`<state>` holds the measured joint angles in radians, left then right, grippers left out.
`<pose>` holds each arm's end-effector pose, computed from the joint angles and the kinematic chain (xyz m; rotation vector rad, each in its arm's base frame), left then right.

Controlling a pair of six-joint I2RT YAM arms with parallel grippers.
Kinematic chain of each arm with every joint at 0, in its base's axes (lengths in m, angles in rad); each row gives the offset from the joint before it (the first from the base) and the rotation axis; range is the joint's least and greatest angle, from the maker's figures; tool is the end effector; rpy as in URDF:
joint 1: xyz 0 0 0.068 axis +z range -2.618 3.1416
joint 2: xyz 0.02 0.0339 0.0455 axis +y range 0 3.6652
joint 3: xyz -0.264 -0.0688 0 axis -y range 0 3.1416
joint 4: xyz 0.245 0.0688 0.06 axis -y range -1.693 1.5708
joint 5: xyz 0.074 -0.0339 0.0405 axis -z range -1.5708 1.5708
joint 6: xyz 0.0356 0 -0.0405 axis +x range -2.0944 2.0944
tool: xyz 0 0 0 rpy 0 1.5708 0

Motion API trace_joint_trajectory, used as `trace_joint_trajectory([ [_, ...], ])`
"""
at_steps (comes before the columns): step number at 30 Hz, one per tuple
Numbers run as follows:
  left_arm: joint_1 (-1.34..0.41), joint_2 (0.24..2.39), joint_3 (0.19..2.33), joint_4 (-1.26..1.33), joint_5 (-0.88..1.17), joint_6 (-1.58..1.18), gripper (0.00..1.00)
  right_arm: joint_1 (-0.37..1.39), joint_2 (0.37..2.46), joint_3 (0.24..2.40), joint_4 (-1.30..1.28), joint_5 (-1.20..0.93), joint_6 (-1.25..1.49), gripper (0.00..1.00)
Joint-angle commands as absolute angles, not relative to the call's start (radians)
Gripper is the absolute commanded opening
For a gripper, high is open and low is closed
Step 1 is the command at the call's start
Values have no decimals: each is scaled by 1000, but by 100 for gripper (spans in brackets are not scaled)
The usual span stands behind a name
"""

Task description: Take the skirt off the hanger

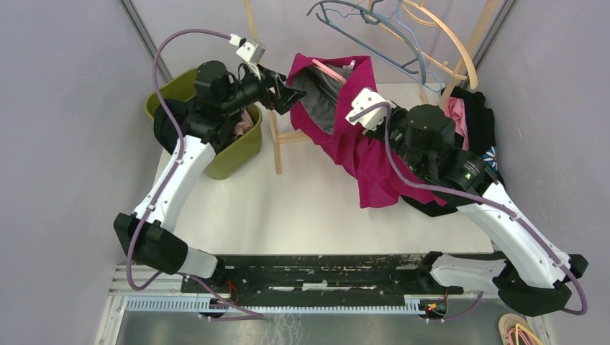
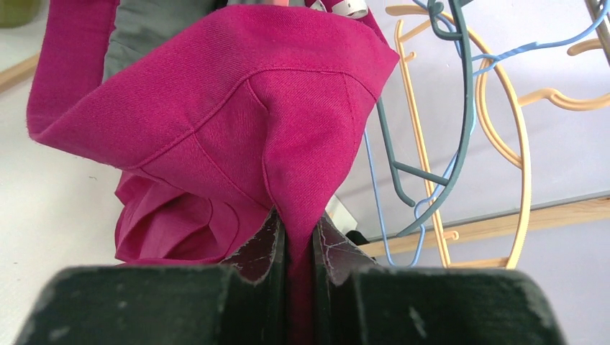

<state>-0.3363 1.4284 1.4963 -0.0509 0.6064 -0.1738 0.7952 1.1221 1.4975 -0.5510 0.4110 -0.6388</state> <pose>0.3012 -0.1268 0.4531 0.6164 1.5024 -0.8656 0.1617 0.1446 0.4784 -0.8995 1.4869 -0.2436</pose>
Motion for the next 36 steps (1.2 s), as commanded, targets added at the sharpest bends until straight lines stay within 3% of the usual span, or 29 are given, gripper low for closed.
trace_joint_trajectory([
  [1, -341, 1435, 1502, -49, 633, -122, 99, 803, 1075, 1616, -459, 367, -583, 1],
  [9, -345, 1383, 1482, -42, 619, 173, 99, 804, 1085, 1667, -536, 303, -562, 1],
  [15, -345, 1326, 1394, 87, 723, 343, 99, 805, 1109, 1708, -593, 243, -541, 1],
  [20, -345, 1322, 1420, -68, 839, 558, 100, 807, 1110, 1726, -633, 218, -529, 1],
  [25, -346, 1312, 1384, -20, 921, 516, 100, 807, 1109, 1733, -664, 195, -530, 1],
  [36, -347, 1340, 1434, -85, 865, 611, 99, 811, 1101, 1789, -777, 142, -498, 1],
])
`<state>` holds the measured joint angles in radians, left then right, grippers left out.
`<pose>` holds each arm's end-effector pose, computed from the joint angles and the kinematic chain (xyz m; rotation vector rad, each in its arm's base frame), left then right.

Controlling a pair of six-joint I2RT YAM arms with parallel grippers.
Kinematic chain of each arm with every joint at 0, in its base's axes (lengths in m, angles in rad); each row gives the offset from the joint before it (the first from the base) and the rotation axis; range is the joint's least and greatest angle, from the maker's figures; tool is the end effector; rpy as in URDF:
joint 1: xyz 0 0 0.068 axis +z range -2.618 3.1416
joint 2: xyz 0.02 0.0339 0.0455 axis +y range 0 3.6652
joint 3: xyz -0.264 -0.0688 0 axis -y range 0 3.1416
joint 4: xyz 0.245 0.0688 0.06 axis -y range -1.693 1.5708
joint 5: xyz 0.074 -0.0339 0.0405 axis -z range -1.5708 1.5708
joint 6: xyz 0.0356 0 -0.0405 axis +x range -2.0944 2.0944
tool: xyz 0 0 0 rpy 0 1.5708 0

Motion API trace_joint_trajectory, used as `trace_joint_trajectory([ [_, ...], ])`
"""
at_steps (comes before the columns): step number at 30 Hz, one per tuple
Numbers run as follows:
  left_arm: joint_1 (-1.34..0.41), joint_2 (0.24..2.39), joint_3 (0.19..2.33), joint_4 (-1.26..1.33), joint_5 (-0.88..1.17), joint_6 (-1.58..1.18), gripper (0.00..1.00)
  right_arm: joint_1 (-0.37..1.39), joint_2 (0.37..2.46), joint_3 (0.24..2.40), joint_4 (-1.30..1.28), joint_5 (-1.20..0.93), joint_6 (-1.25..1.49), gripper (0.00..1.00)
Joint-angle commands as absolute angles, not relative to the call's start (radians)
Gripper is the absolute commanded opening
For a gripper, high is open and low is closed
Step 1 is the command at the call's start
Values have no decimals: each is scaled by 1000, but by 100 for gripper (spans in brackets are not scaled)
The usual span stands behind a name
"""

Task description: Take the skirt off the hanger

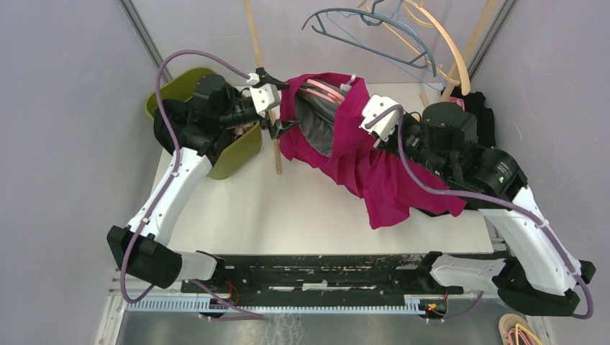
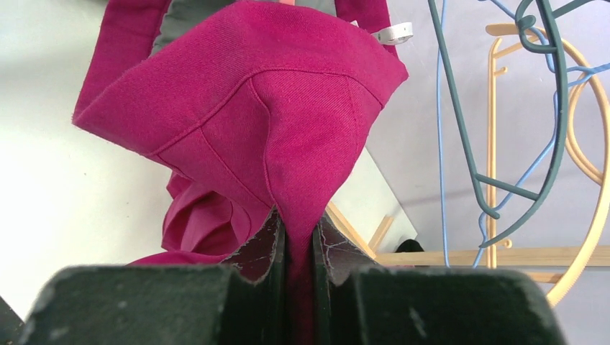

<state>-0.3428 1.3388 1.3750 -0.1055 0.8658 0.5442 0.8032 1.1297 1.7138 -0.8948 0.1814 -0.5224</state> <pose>0.2723 -0.1260 0.4325 1.2358 1.0843 -0.5525 0.1313 0.1268 0.5041 -1.0541 1.5522 0.0224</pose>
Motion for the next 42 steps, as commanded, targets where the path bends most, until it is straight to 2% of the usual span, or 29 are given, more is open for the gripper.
trace_joint_trajectory([
  [1, -346, 1345, 1438, -84, 851, 617, 99, 811, 1100, 1792, -785, 137, -493, 1],
  [8, -347, 1412, 1433, -6, 789, 592, 99, 814, 1084, 1792, -828, 98, -470, 1],
  [15, -347, 1493, 1447, 121, 843, 491, 100, 816, 1097, 1818, -864, 61, -456, 1],
  [19, -364, 1518, 1416, 284, 912, 339, 99, 816, 1119, 1841, -875, 42, -466, 1],
  [22, -397, 1521, 1400, 268, 933, 311, 100, 816, 1127, 1843, -866, 45, -472, 1],
  [26, -415, 1484, 1339, 229, 944, 281, 93, 818, 1134, 1835, -843, 65, -482, 1],
  [27, -414, 1470, 1326, 216, 944, 277, 88, 818, 1135, 1831, -837, 70, -483, 1],
  [28, -415, 1456, 1317, 195, 944, 280, 77, 818, 1134, 1825, -830, 72, -484, 1],
  [29, -415, 1440, 1312, 165, 943, 290, 62, 819, 1135, 1821, -824, 75, -485, 1],
  [30, -414, 1431, 1314, 130, 940, 310, 43, 819, 1137, 1820, -818, 76, -485, 1],
  [31, -415, 1423, 1319, 85, 936, 336, 17, 819, 1139, 1819, -813, 78, -487, 1],
  [32, -414, 1418, 1326, 40, 924, 369, 5, 819, 1142, 1820, -809, 78, -487, 1],
  [35, -415, 1415, 1343, -21, 910, 386, 3, 821, 1152, 1828, -804, 80, -489, 1],
  [42, -416, 1443, 1403, -57, 841, 213, 3, 827, 1174, 1823, -782, 96, -501, 1],
])
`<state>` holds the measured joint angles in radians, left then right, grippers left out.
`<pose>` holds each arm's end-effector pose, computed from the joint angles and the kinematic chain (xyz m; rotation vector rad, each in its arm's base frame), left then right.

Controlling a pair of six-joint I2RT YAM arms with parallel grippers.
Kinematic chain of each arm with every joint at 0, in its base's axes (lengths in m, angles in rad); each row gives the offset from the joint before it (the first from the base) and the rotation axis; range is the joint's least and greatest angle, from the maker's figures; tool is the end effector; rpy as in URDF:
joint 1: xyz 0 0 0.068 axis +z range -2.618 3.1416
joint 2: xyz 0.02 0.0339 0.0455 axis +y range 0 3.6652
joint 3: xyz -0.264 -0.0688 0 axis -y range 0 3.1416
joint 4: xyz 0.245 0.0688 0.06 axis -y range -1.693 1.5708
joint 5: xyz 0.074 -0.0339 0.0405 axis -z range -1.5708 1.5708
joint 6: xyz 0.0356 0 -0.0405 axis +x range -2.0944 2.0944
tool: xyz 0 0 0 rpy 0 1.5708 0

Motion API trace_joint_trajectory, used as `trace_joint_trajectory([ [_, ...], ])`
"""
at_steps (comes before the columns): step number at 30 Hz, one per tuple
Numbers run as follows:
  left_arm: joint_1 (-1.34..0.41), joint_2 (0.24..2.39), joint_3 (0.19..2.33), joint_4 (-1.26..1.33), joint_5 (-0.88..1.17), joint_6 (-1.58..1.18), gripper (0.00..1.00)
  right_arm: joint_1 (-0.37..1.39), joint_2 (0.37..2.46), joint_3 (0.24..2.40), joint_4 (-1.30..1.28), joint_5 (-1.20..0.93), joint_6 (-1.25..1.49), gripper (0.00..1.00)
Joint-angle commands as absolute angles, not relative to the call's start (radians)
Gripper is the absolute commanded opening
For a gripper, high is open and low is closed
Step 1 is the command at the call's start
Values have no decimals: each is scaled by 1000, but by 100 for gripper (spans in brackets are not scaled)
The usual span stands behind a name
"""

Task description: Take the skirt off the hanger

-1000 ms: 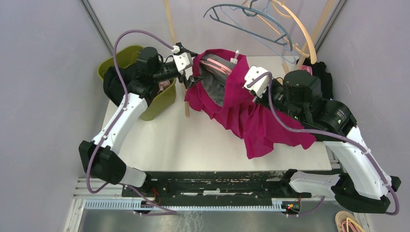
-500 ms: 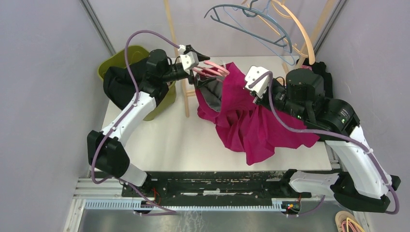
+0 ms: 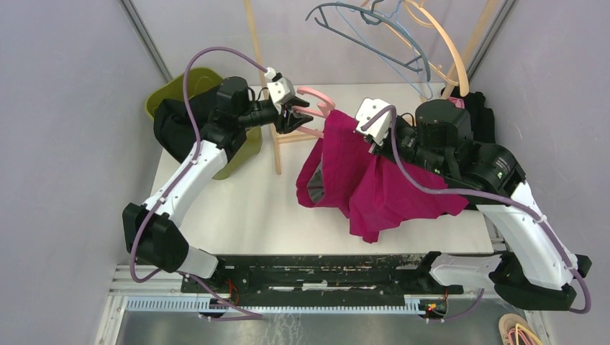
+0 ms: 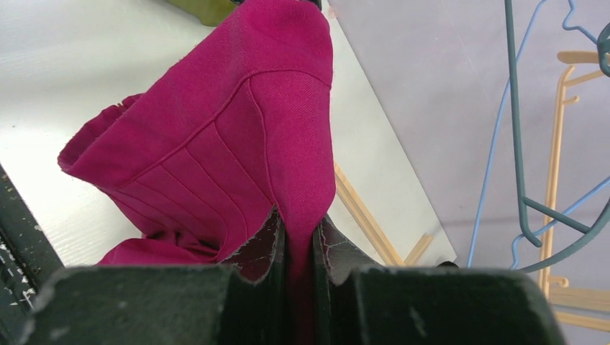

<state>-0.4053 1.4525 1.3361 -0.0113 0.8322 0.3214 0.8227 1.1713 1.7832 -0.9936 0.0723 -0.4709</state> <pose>0.2987 -0.1568 0.3943 1.1486 1.2728 -0.7645 0.1277 0.1339 0.5058 -1.1396 1.5884 0.1617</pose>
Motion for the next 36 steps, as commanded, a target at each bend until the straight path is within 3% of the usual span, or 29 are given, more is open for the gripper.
trace_joint_trajectory([
  [1, -416, 1444, 1407, -74, 828, 219, 3, 827, 1176, 1819, -777, 99, -506, 1],
  [11, -415, 1444, 1400, -239, 693, 313, 3, 837, 1206, 1831, -683, 156, -541, 1],
  [17, -414, 1451, 1384, -227, 686, 300, 3, 840, 1217, 1839, -659, 164, -551, 18],
  [20, -414, 1451, 1394, -227, 687, 298, 3, 841, 1217, 1827, -626, 181, -559, 19],
  [23, -415, 1446, 1397, -226, 691, 298, 3, 842, 1218, 1820, -608, 181, -566, 30],
  [36, -415, 1415, 1391, -140, 661, 236, 3, 846, 1234, 1754, -585, 181, -588, 34],
])
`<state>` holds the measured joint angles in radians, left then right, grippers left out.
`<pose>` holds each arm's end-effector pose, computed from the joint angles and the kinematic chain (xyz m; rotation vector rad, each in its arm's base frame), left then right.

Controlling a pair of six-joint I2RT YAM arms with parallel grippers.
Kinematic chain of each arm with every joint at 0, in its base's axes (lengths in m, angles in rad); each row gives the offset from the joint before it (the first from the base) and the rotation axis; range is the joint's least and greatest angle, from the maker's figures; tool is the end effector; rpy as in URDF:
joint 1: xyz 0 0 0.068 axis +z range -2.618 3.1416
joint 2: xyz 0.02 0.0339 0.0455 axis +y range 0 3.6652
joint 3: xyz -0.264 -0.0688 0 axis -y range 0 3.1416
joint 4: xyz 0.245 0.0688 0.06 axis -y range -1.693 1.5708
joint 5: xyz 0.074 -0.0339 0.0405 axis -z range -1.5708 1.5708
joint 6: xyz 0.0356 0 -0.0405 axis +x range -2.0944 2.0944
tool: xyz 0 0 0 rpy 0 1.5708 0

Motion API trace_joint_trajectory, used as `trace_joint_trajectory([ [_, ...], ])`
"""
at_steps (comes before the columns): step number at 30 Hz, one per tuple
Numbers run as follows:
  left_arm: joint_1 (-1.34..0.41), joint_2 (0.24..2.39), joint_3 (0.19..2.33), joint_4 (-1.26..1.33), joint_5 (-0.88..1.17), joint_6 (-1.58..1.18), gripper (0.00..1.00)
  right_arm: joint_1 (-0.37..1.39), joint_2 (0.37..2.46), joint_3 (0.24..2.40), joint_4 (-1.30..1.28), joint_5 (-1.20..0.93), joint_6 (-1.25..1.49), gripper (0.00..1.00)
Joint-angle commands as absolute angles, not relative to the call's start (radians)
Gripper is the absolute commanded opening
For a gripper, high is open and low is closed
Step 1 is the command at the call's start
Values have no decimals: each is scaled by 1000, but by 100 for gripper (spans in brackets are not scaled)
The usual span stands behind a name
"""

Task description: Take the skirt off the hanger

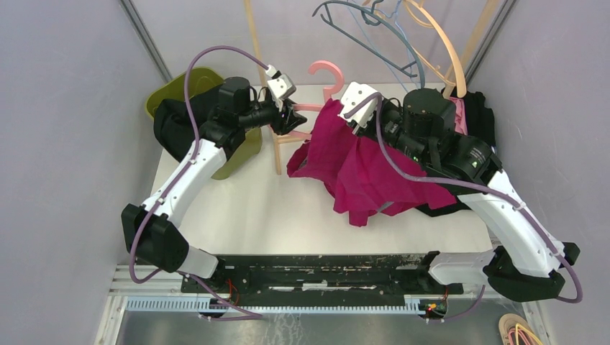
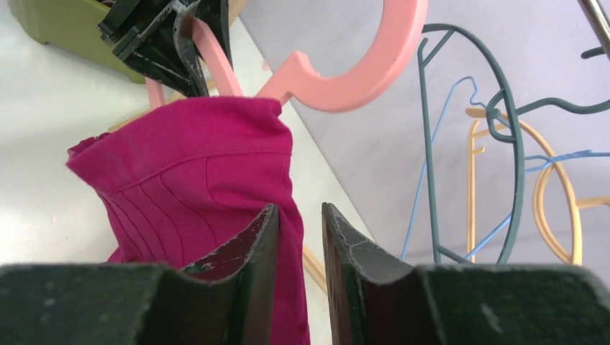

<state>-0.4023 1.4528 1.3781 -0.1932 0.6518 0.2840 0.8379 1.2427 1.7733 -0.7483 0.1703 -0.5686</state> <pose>0.3011 -0.1516 0.3901 1.0290 1.5193 -0.6796 0.1533 0.1613 0.5156 -1.0588 1.4376 0.0413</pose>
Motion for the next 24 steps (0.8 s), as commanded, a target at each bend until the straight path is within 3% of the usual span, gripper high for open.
trace_joint_trajectory([
  [1, -416, 1409, 1395, -135, 660, 230, 3, 847, 1237, 1743, -580, 180, -587, 34],
  [19, -415, 1358, 1404, -131, 642, 235, 3, 849, 1271, 1711, -567, 145, -587, 53],
  [24, -415, 1351, 1389, -128, 638, 238, 3, 863, 1283, 1747, -579, 125, -578, 54],
])
